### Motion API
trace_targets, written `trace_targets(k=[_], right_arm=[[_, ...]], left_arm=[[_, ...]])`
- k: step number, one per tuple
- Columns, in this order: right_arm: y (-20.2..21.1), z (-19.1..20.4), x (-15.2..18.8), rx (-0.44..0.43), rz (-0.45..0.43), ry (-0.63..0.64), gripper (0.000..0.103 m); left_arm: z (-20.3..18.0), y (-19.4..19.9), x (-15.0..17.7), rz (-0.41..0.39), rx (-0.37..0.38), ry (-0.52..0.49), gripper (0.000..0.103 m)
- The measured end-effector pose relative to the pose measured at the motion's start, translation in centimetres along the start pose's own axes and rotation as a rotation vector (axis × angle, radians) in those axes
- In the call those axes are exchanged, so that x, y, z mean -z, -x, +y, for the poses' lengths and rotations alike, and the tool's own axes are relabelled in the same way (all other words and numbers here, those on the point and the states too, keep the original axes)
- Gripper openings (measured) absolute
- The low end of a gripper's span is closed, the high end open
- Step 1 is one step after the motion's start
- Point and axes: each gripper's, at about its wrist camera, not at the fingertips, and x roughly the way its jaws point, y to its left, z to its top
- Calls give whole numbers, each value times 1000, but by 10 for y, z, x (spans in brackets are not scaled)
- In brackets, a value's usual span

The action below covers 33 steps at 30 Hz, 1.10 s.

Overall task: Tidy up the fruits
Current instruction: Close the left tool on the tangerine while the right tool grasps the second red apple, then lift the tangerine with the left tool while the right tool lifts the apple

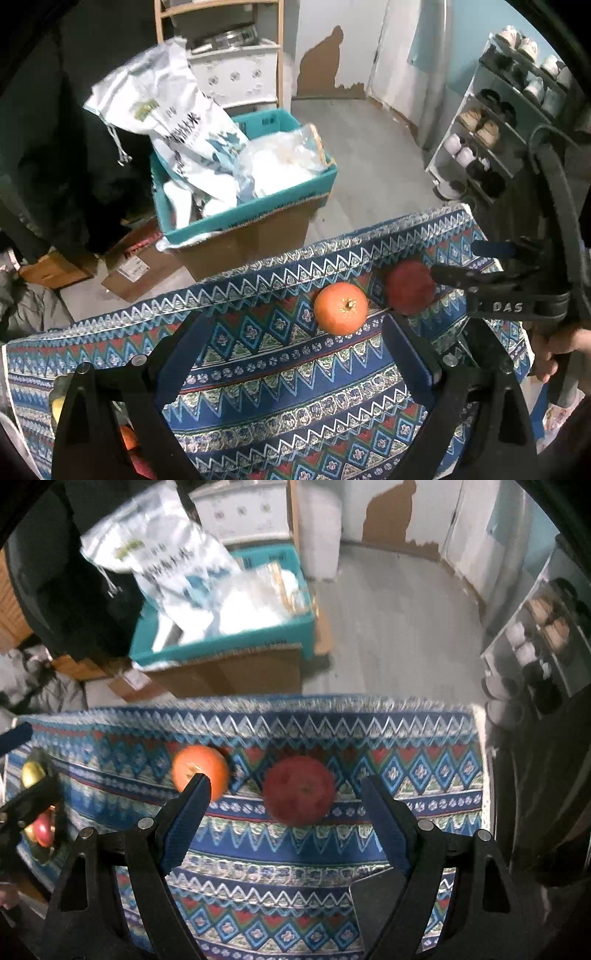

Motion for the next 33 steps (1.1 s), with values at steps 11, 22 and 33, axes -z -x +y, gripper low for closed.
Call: trace_targets(k=[11,22,33], right_arm=[[-69,-15,12,-10,132,-29,83],[-101,-19,15,-52,190,-49,75],[-74,-33,19,1,109,-87,74]], left_arm=[[5,-57,1,82,29,18,96],[-5,-83,-2,117,65,30,96],[-30,-105,-5,139,94,23,96]])
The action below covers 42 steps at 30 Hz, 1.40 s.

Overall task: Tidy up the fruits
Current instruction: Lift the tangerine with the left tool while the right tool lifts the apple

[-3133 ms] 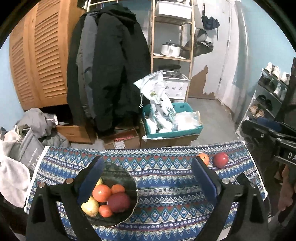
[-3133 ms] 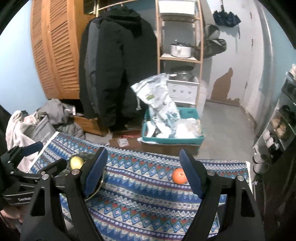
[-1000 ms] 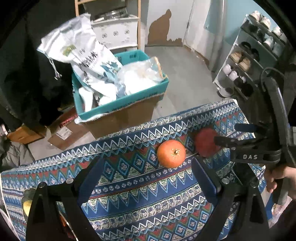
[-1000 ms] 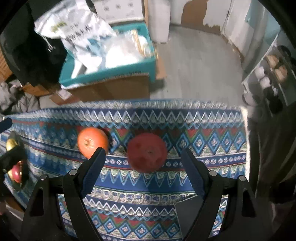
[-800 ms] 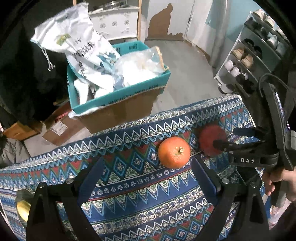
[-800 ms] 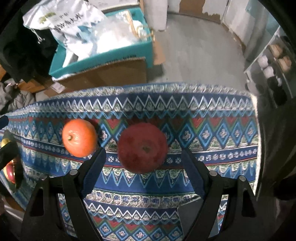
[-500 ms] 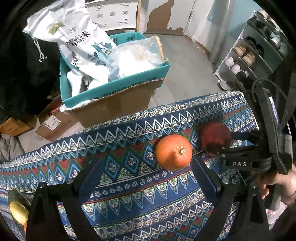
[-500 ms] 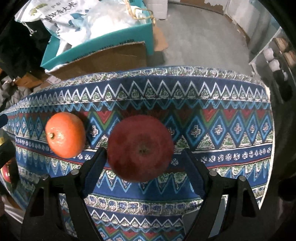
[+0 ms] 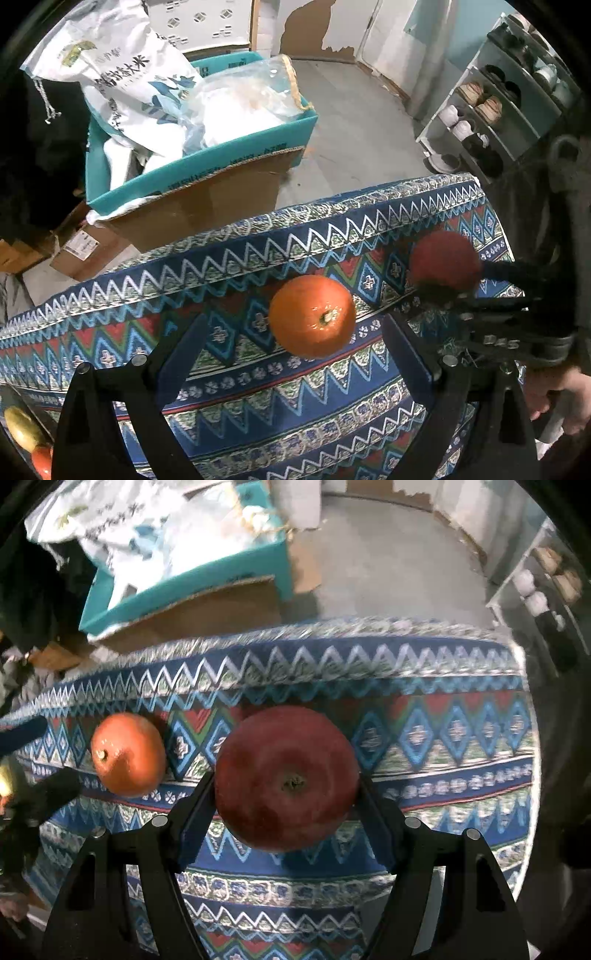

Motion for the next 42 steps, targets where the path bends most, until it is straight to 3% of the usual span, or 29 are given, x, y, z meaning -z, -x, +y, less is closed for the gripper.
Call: trace_targets(k=[12,20,26,33,42], right_arm=[[31,-33,12,2,-73,-77,74],[34,-41,19,-6,-78,-92,74],[38,-34,18,-10,-91,-79,74],[52,-22,16,-9,-128,-55,74],[90,0,17,-13,-208,-4,74]], left_arm=[[-9,-36,5,48,-35,-4,94],[-3,-48,7,79,43,58,67],[-9,-45,12,70,30,23,65],[-14,-19,18,27,3,-19,65],[-14,52,27,-88,-17,-70,65]])
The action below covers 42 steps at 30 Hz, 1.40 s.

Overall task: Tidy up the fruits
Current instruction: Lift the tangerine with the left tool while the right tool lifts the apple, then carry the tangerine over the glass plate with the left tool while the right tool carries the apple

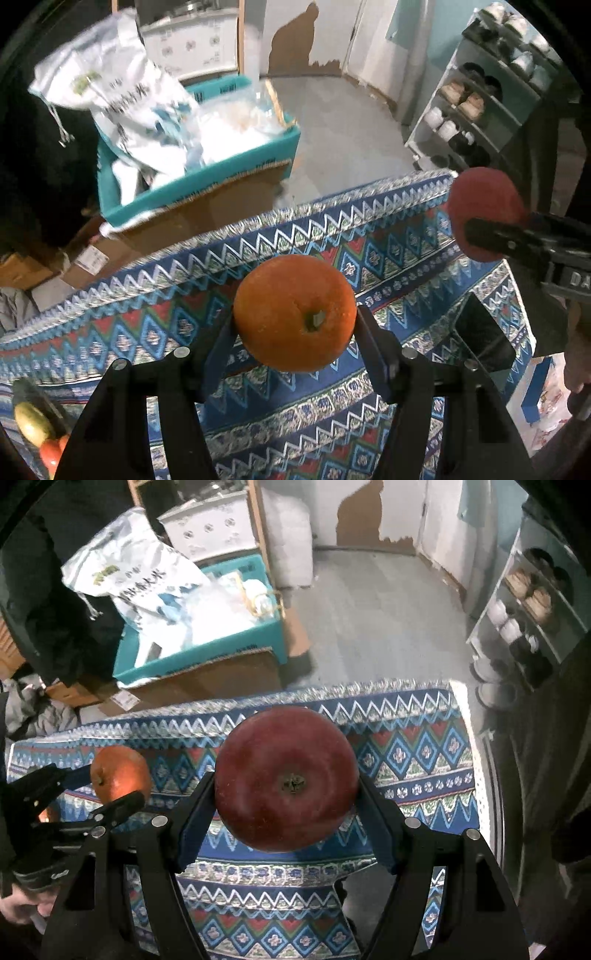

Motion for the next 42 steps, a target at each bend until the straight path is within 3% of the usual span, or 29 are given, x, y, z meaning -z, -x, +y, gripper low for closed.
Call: trace_targets(k=[22,34,42], right_arm=[[127,73,10,-117,-244,125,74],[153,95,26,-190,-287,147,74],[153,124,28,-245,-286,193,74]], left_arm=[[22,174,29,-281,-38,11,65],[39,205,62,-318,-42,49,65],[76,210,88,-304,-72,129,65]])
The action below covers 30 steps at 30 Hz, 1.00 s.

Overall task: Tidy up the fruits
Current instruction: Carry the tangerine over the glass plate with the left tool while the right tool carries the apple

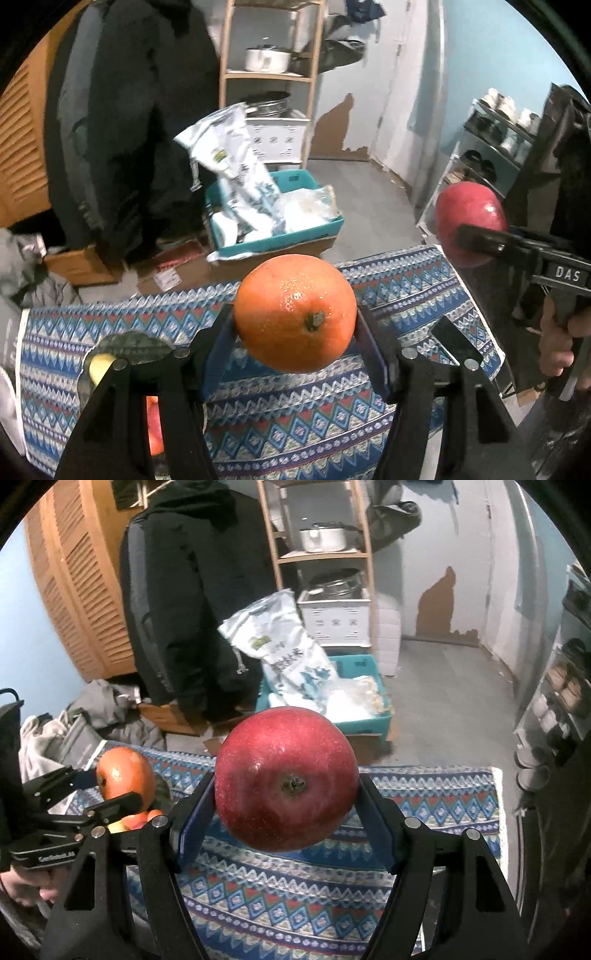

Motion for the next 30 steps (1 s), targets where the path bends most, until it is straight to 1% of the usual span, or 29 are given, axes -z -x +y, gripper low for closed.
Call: trace_targets(k=[16,25,30], right_arm=[[-50,92,-9,-156,82,82,74],[-80,142,-10,-205,125,133,74],[-100,171,-14,-232,149,158,74]], left_arm=[[103,18,36,5,-126,175,65],[156,20,62,23,-196,251,65],[179,15,75,43,-229,281,65]])
